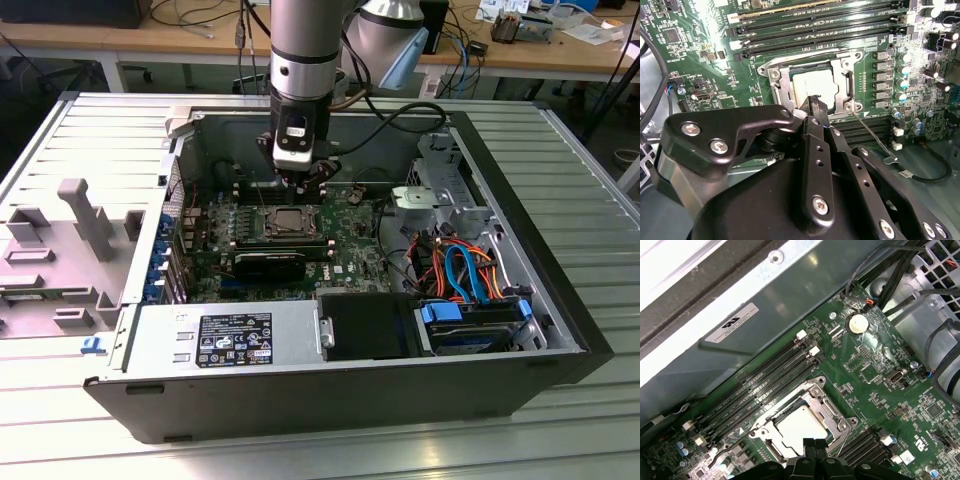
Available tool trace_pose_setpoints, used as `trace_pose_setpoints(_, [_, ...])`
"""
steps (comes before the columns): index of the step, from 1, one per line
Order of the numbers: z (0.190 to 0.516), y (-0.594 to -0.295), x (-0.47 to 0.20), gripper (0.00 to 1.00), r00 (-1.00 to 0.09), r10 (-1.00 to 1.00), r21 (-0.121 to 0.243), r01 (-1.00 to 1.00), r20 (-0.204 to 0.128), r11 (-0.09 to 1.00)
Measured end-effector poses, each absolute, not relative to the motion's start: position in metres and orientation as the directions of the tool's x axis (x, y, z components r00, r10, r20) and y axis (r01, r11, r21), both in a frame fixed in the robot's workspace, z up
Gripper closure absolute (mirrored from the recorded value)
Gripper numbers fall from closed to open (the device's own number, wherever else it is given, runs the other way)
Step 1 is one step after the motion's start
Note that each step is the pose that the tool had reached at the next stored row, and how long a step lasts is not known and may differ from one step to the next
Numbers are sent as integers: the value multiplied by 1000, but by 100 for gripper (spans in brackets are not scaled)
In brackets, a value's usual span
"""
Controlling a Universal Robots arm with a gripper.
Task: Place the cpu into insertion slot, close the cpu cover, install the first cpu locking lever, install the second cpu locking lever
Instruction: 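Install the first cpu locking lever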
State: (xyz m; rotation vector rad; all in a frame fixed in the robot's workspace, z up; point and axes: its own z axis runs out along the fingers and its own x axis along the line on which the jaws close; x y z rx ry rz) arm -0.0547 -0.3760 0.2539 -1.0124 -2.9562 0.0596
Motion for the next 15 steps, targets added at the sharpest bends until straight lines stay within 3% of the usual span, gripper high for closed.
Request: trace_pose_setpoints(15, [254, -376, -55, 89, -821, 570, -41, 570, 3, 821])
